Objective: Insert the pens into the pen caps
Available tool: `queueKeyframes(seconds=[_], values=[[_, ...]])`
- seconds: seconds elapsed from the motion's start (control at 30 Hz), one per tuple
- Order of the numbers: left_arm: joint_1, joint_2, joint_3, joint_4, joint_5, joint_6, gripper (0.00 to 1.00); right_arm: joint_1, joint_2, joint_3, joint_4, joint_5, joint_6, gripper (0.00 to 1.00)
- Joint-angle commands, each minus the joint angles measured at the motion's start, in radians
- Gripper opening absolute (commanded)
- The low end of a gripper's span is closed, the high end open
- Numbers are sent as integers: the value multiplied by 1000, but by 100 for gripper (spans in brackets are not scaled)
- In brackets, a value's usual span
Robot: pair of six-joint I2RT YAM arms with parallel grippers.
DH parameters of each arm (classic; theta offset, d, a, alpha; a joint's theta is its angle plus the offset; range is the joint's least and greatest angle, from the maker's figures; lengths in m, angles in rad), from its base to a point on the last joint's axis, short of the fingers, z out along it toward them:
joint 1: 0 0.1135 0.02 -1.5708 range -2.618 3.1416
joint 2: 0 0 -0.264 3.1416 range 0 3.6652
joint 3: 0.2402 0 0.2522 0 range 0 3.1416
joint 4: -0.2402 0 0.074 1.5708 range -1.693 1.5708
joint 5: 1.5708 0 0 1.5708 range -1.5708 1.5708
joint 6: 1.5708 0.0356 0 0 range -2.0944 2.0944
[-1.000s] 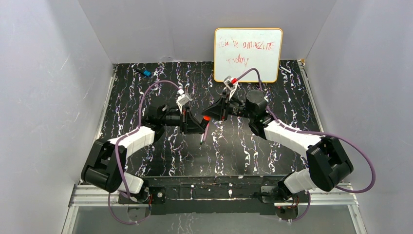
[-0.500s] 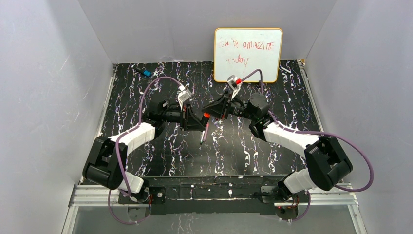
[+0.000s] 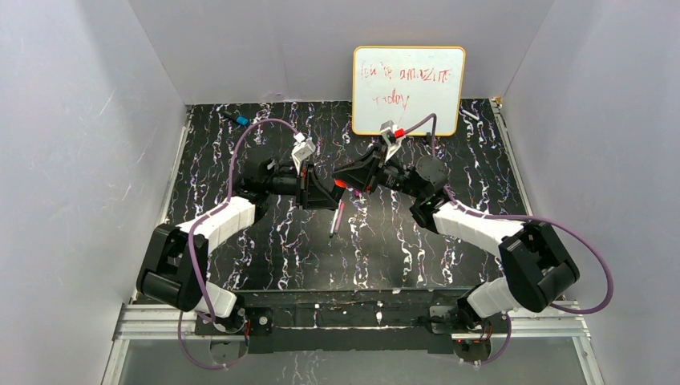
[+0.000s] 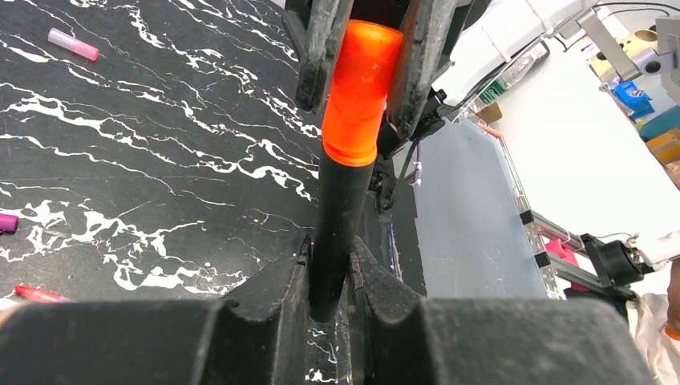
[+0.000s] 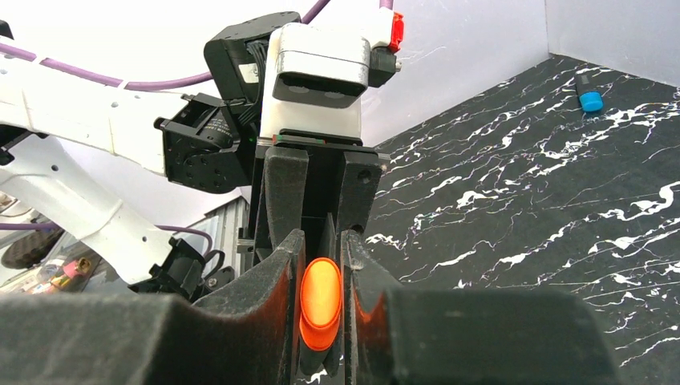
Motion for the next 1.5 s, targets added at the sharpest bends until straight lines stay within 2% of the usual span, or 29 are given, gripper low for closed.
queueKeyframes(seconds=[0.0, 0.3, 0.8, 1.03, 1.17, 1.3, 1.4, 1.43, 1.47], values=[[34, -55, 156, 211, -214, -51, 0, 118, 83, -97, -282, -363, 33, 1], [83, -46, 190, 209, -140, -57, 0, 121, 128, -71, -327, -448, 6, 1], [94, -14, 260, 209, -149, -59, 0, 145, 170, -43, -400, -493, -53, 1], [93, -12, 259, 207, -169, -54, 0, 153, 168, -50, -375, -461, -48, 1], [91, 0, 168, 209, -191, -30, 0, 153, 168, -56, -335, -337, -29, 1], [98, 32, 63, 45, -310, 148, 0, 154, 192, -60, -223, -258, 31, 1], [99, 61, 39, 64, -342, 153, 0, 153, 211, -66, -142, -240, 81, 1], [99, 68, 44, 65, -348, 155, 0, 154, 204, -74, -121, -231, 89, 4], [100, 74, 55, 66, -349, 155, 0, 153, 192, -86, -109, -210, 89, 16]])
